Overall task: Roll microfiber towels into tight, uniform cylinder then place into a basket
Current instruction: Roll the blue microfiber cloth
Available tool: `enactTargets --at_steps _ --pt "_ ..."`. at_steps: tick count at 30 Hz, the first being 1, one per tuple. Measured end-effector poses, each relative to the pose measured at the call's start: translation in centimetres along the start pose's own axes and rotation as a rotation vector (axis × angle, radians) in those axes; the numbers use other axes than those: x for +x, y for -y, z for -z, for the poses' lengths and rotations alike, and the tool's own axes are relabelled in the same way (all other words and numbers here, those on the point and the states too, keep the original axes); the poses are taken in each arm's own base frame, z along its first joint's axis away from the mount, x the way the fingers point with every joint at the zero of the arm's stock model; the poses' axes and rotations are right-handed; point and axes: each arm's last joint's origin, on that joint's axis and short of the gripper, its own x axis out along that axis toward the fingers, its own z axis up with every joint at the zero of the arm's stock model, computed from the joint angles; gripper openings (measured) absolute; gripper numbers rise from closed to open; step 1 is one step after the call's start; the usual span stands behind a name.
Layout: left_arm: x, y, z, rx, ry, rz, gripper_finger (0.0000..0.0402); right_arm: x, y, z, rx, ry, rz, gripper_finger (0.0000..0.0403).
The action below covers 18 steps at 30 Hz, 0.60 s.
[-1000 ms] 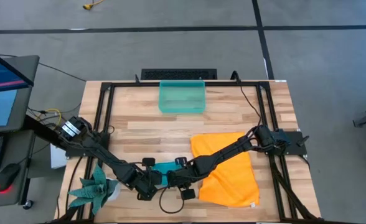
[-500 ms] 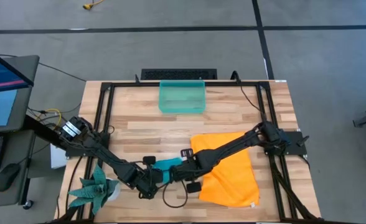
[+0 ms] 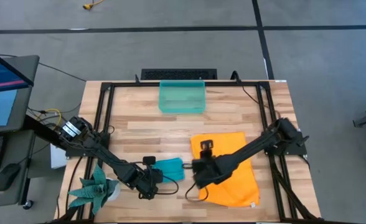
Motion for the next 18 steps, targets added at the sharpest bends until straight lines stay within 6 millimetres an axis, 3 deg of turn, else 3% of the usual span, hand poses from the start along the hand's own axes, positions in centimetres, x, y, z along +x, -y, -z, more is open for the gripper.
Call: enactTargets --at_steps 4,8,13,18 --pt "0.0 0.0 0.0 -0.002 0.0 0.0 0.002 -0.2 1.4 2.4 0.111 0.056 -0.015 0.0108" --pt "0.0 0.0 0.0 -0.003 0.001 -0.001 0.002 -0.4 1.5 3.2 0.197 0.267 -0.105 0.0108" --pt "0.0 0.0 0.0 -0.012 0.001 0.0 0.002 -0.1 0.6 2.2 0.225 0.511 -0.289 0.0108" --pt "0.0 0.0 0.0 -0.012 0.001 0.0 0.002 1.1 -1.6 0.8 0.143 0.607 -0.437 0.0108"
